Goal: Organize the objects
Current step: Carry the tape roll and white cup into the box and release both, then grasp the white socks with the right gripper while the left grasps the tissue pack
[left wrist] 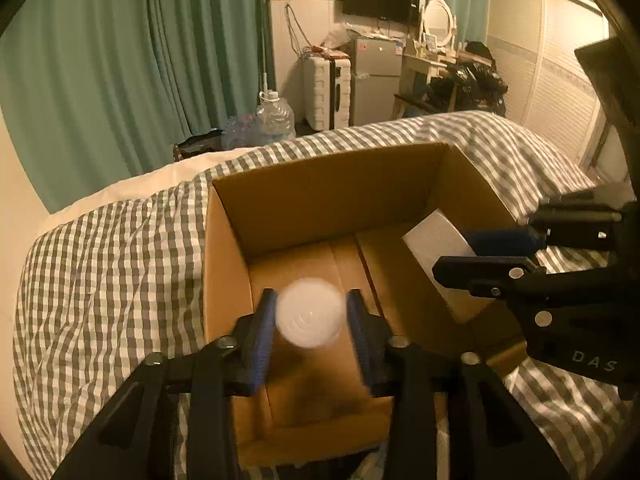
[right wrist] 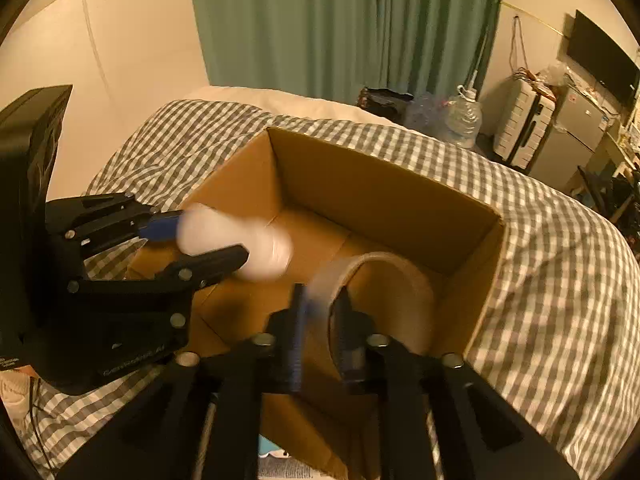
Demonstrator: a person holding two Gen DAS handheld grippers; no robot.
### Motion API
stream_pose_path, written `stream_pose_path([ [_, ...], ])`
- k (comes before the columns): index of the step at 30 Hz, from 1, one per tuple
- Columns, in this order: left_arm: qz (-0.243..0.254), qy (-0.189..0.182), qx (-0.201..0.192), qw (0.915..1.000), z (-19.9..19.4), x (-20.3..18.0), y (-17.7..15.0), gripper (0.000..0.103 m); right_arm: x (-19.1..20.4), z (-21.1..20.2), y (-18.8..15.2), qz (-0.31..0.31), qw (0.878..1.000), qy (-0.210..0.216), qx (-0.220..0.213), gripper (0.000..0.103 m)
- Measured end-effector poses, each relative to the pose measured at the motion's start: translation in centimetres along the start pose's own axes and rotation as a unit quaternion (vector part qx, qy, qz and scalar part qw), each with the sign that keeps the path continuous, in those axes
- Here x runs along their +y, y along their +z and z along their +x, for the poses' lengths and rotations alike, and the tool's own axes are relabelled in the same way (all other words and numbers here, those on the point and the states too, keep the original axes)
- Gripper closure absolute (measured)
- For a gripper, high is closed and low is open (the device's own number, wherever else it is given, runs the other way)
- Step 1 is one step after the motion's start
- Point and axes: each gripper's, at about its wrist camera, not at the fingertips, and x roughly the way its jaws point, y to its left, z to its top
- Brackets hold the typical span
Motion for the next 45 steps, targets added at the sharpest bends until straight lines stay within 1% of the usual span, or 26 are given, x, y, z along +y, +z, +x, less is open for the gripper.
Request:
stream_pose_path([
  [2, -0.004, 0.002, 0.0, 1.0, -0.5, 0.0, -0.1, 0.038, 0.0, -0.8, -0.2, 0.007, 1.0, -0.006, -0.006, 0.074],
  [4, -0.017, -0.004, -0.005, 0.9998, -1.5, 0.2, -0.2, 0.029, 0.1, -2.5, -0.4, 0.011, 1.0, -0.014, -0.019, 0.069],
  [5, -0.023, -0.005, -0.006, 0.9997, -2.0, 0.4, -0.2, 0.026, 0.1, -3.3, -0.5, 0.013, 0.999, -0.019, -0.024, 0.064],
  [6, -0.028, -0.005, -0.007, 0.9996, -2.5, 0.5, -0.2, 0.025, 0.2, -4.0, -0.5, 0.017, 0.999, -0.025, -0.029, 0.057],
  [9, -0.039, 0.002, -0.014, 0.9991, -4.9, 0.9, -0.4, 0.022, 0.6, -6.9, -0.5, 0.025, 0.998, -0.045, -0.046, 0.043],
  [10, -0.041, 0.008, -0.018, 0.999, -5.8, 1.0, -0.5, 0.017, 0.7, -7.8, -0.5, 0.026, 0.997, -0.049, -0.053, 0.041],
  [11, -0.043, 0.014, -0.024, 0.9987, -6.7, 1.0, -0.5, 0.011, 0.8, -8.8, -0.4, 0.027, 0.996, -0.055, -0.06, 0.035],
  [12, -0.046, 0.022, -0.03, 0.9982, -7.8, 1.2, -0.7, 0.009, 0.9, -9.6, -0.3, 0.03, 0.995, -0.062, -0.067, 0.029],
  [14, -0.053, 0.033, -0.039, 0.9973, -9.6, 1.6, -1.1, 0.008, 1.5, -11.6, -0.6, 0.036, 0.993, -0.075, -0.08, 0.025],
  [15, -0.056, 0.037, -0.04, 0.9969, -10.2, 1.7, -1.3, 0.008, 1.8, -12.3, -0.6, 0.036, 0.993, -0.078, -0.083, 0.021],
  [18, -0.062, 0.054, -0.047, 0.9955, -12.0, 1.9, -1.8, 0.005, 2.7, -14.3, -1.3, 0.032, 0.992, -0.086, -0.086, 0.016],
  [21, -0.072, 0.064, -0.049, 0.9942, -12.9, 1.9, -2.9, 0.004, 3.6, -15.7, -2.5, 0.028, 0.991, -0.091, -0.089, 0.013],
  [24, -0.083, 0.074, -0.047, 0.9926, -12.7, 1.8, -4.4, 0.004, 4.4, -15.5, -4.6, 0.033, 0.992, -0.085, -0.082, 0.013],
  [27, -0.091, 0.087, -0.043, 0.9911, -11.7, 1.5, -6.3, 0.003, 5.5, -13.8, -6.7, 0.036, 0.994, -0.072, -0.071, 0.013],
  [30, -0.099, 0.1, -0.032, 0.9895, -10.4, 1.2, -8.3, 0.003, 5.8, -11.1, -8.4, 0.043, 0.995, -0.072, -0.049, 0.013],
  [34, -0.089, 0.109, -0.008, 0.99, -9.0, 0.5, -10.1, 0.003, 5.6, -7.9, -10.1, 0.059, 0.996, -0.064, -0.015, 0.013],
  [38, -0.085, 0.1, 0.006, 0.9913, -8.5, 0.2, -11.4, 0.003, 6.1, -5.8, -11.8, 0.083, 0.996, -0.043, 0.007, 0.013],
  [41, -0.087, 0.102, 0.017, 0.9908, -8.4, 0.0, -12.5, 0.003, 7.1, -4.6, -12.7, 0.075, 0.996, -0.044, 0.022, 0.013],
  [44, -0.087, 0.088, 0.031, 0.9918, -8.1, -0.1, -13.6, 0.003, 8.0, -3.6, -13.6, 0.076, 0.996, -0.03, 0.041, 0.013],
  [45, -0.087, 0.086, 0.032, 0.9919, -8.1, -0.1, -13.8, 0.003, 8.3, -3.2, -13.8, 0.071, 0.996, -0.036, 0.047, 0.013],
])
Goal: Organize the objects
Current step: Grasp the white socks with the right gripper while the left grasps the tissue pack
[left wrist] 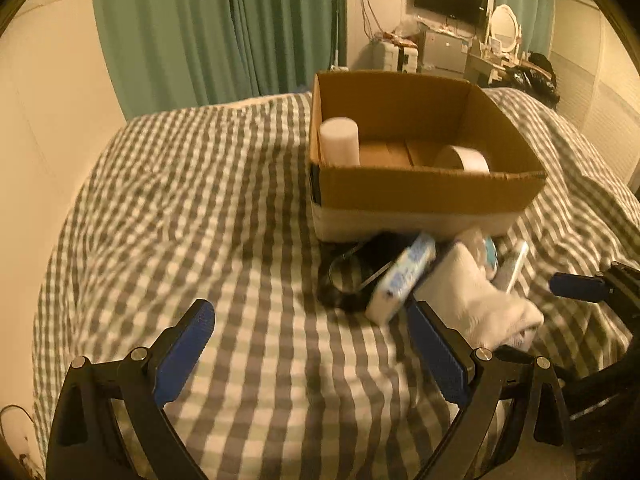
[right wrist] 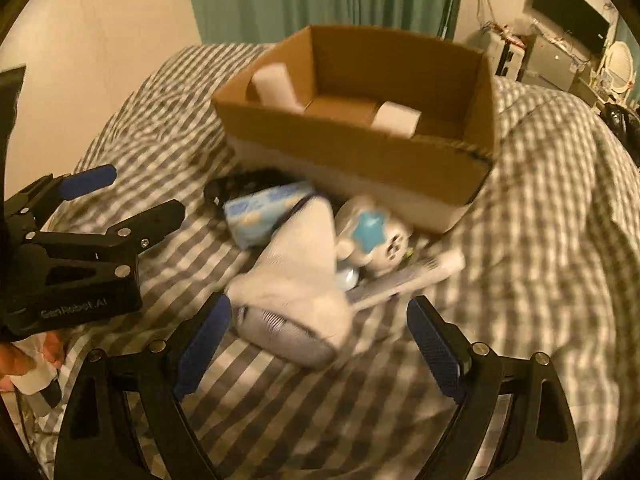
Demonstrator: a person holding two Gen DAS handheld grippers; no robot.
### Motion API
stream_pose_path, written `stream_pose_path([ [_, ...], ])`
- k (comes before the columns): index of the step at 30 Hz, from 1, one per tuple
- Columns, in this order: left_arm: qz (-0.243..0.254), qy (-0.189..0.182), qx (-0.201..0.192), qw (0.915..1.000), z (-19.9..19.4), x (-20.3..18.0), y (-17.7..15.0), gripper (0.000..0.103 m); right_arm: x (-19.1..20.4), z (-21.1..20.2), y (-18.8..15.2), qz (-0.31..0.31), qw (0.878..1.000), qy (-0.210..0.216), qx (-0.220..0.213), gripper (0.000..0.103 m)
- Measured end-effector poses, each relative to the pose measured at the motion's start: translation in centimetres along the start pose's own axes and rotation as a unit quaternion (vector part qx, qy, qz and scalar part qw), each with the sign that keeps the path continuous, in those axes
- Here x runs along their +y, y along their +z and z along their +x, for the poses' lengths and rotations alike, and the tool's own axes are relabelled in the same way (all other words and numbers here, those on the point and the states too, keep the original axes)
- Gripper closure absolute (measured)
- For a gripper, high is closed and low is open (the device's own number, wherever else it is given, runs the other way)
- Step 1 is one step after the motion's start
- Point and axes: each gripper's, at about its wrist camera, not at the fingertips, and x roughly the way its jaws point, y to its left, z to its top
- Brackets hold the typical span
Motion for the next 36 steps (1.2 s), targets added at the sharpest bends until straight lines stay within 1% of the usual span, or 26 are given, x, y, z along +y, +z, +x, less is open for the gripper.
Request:
stream_pose_path([
  [2, 0.005, -0.003, 0.001, 1.0, 0.0, -0.1, -0.3, 0.003, 0.5, 0.6, -0.2, -0.012, 1.0, -0.016, 0.003, 0.013],
  [4, 0.008, -0.002, 0.003, 1.0, 0.2, -0.1, -0.6, 0.003, 0.6, 1.2, -0.4, -0.012, 1.0, -0.006, 0.008, 0.013],
  [7, 0.003, -0.006, 0.011, 0.9999, 0.7, 0.0, -0.7, 0.003, 0.8, 1.9, -0.9, -0.018, 1.0, 0.005, 0.021, 0.023],
  [9, -0.001, -0.008, 0.017, 0.9998, 1.0, 0.0, -0.7, 0.003, 0.7, 1.8, -1.1, -0.018, 0.999, 0.027, 0.025, 0.039],
  [10, -0.001, -0.006, 0.019, 0.9998, 1.2, 0.0, -0.6, 0.003, 0.7, 1.7, -1.2, -0.018, 0.999, 0.036, 0.024, 0.039],
  [12, 0.0, -0.002, 0.024, 0.9997, 1.5, -0.2, -0.6, 0.003, 0.7, 0.9, -1.4, -0.024, 0.999, 0.034, 0.015, 0.042],
  [15, 0.008, -0.001, 0.027, 0.9996, 1.8, -0.7, -0.4, 0.003, 0.2, -0.9, -1.2, -0.034, 0.999, 0.027, -0.008, 0.043],
  [17, 0.014, -0.002, 0.031, 0.9994, 2.2, -1.3, -0.3, 0.003, -1.0, -2.7, -0.7, -0.031, 0.999, 0.004, -0.031, 0.043],
  [19, 0.017, -0.011, 0.036, 0.9991, 2.7, -2.1, -0.2, 0.003, -2.3, -4.1, -0.4, -0.024, 0.999, -0.011, -0.047, 0.043],
  [22, 0.032, -0.028, 0.05, 0.9979, 3.7, -3.6, -0.3, 0.003, -4.6, -5.6, -0.1, 0.002, 0.998, -0.021, -0.065, 0.043],
  [24, 0.038, -0.036, 0.054, 0.9971, 4.4, -4.4, -0.2, 0.003, -6.1, -6.0, 0.0, 0.022, 0.997, -0.025, -0.072, 0.043],
  [26, 0.033, -0.052, 0.061, 0.9962, 5.2, -4.8, 0.1, 0.003, -7.2, -6.2, -0.1, 0.037, 0.996, -0.03, -0.078, 0.043],
  [28, 0.032, -0.058, 0.064, 0.9958, 6.0, -5.0, 0.5, 0.003, -7.7, -6.1, -0.2, 0.041, 0.995, -0.036, -0.08, 0.043],
  [30, 0.031, -0.067, 0.067, 0.9951, 6.8, -5.4, 0.8, 0.004, -8.1, -5.8, -0.4, 0.045, 0.995, -0.032, -0.079, 0.043],
  [32, 0.031, -0.074, 0.073, 0.9941, 7.5, -5.9, 1.0, 0.008, -8.4, -5.2, -0.7, 0.049, 0.996, -0.028, -0.075, 0.043],
  [33, 0.035, -0.08, 0.076, 0.9932, 7.8, -6.2, 1.2, 0.014, -8.5, -5.1, -0.7, 0.051, 0.996, -0.026, -0.073, 0.043],
  [34, 0.041, -0.083, 0.079, 0.9926, 8.0, -6.5, 1.2, 0.025, -8.6, -4.9, -0.8, 0.053, 0.996, -0.024, -0.072, 0.043],
  [36, 0.053, -0.081, 0.081, 0.992, 8.3, -7.1, 1.2, 0.03, -8.6, -4.7, -0.8, 0.055, 0.996, -0.021, -0.071, 0.043],
])
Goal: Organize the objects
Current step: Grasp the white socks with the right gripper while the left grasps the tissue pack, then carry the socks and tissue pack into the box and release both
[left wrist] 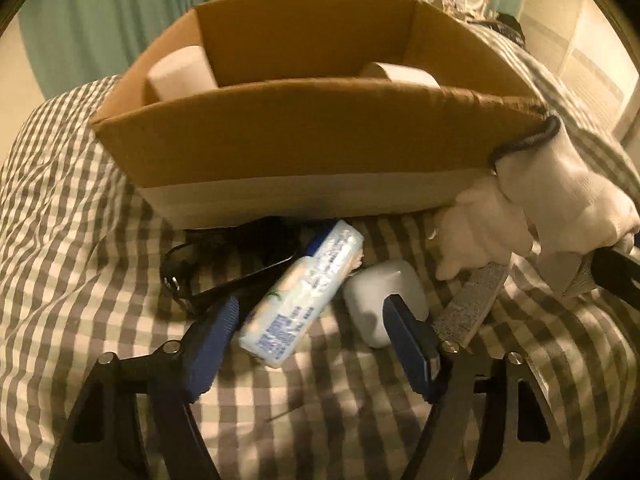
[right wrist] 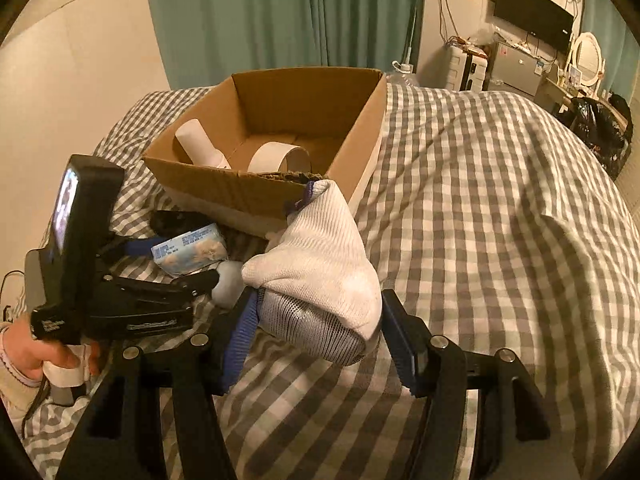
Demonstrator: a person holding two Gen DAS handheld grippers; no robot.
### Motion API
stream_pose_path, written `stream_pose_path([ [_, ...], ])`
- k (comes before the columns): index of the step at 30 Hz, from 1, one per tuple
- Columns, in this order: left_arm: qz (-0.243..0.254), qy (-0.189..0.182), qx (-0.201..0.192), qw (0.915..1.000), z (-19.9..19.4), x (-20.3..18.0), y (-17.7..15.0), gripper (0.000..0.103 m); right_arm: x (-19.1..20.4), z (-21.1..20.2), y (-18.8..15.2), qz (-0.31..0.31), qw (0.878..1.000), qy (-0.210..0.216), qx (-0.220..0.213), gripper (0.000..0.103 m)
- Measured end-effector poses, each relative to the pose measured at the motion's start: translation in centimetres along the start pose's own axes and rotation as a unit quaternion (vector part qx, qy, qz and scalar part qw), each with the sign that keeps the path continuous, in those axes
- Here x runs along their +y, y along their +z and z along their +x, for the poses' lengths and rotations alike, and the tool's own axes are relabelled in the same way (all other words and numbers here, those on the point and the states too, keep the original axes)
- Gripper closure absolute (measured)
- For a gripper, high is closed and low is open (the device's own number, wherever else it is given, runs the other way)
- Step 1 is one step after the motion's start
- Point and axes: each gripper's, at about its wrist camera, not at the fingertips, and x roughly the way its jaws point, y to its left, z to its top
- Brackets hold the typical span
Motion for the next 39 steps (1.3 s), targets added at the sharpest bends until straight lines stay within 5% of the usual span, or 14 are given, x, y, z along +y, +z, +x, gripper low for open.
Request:
stream_pose_path([
  [2, 0.02, -0.008, 0.005, 0.9998, 0.2, -0.7, -0.1, 0.067, -0.1, 0.1, 0.0, 0.003, 1.0, 0.0, 0.002, 0.043],
  [8, 0.041, 0.005, 0.002, 0.9991, -0.6, -0.9, -1.0, 0.076, 0.0, 0.4, -0.2, 0.004, 1.0, -0.006, 0.003, 0.043],
  [21, 0.019, -0.016, -0.022, 0.9995, -6.1, 1.9, -3.2, 0.079, 1.3, -1.7, -0.3, -0.002, 1.0, -0.016, -0.02, 0.045],
  [39, -0.001, -0.022, -0.072, 0.9971, -12.6, 1.1, -2.4, 0.079, 4.1, -5.8, 0.6, -0.024, 0.998, -0.02, -0.05, 0.045],
])
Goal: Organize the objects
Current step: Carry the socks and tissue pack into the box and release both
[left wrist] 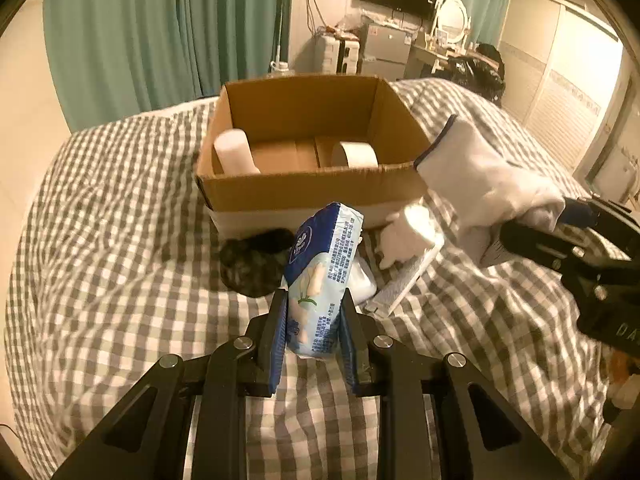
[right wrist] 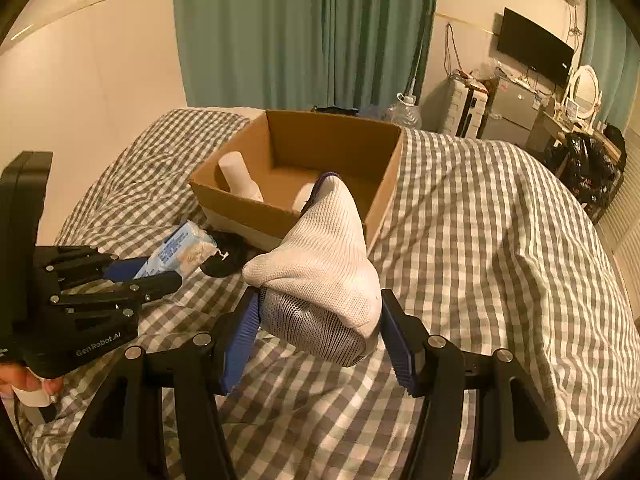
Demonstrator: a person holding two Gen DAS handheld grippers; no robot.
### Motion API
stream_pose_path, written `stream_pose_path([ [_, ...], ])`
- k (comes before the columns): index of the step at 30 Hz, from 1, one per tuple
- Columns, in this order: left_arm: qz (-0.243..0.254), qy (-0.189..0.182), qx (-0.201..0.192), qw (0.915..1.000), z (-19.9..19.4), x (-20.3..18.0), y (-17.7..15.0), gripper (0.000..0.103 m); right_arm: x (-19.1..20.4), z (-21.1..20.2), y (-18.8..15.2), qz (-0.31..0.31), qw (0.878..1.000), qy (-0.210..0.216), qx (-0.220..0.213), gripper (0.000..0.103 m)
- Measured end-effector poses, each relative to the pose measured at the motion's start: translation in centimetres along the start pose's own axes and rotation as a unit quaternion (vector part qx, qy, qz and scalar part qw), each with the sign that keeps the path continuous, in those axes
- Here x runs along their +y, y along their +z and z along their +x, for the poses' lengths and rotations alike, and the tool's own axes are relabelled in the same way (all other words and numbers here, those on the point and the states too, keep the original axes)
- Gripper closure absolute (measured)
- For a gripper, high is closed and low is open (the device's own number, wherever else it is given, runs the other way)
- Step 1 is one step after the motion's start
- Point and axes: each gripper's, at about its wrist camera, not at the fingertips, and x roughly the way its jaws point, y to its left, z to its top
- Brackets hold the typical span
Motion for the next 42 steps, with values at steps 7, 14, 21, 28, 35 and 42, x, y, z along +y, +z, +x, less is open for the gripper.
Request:
stream_pose_path([
  [7, -0.02, 0.001, -0.027, 0.9994, -1.6, 0.5, 1.8, 0.079, 1.0, -0.6, 1.0, -0.012, 1.0, -0.001, -0.013, 0.045],
  [14, -0.018, 0.01, -0.042, 0.9989, -2.3, 0.5, 3.3, 0.079, 1.3, -0.8, 2.3, -0.022, 0.999, -0.002, -0.025, 0.045],
  [21, -0.021, 0.015, -0.057, 0.9981, -2.7, 0.7, 5.4, 0.079, 1.4, -1.2, 4.9, -0.035, 0.998, -0.008, -0.046, 0.045],
  [28, -0.015, 0.023, -0.073, 0.997, -2.5, 0.8, 8.5, 0.079, 0.7, 0.0, 8.0, -0.042, 0.997, -0.019, -0.059, 0.045],
  [35, -0.011, 0.035, -0.079, 0.9962, -0.3, 1.5, 12.5, 0.079, -0.7, 1.9, 11.3, -0.039, 0.997, -0.02, -0.063, 0.045],
  [42, -0.016, 0.047, -0.078, 0.9957, 3.3, 2.4, 16.2, 0.079, -2.1, 5.1, 15.0, -0.033, 0.997, -0.024, -0.063, 0.045],
])
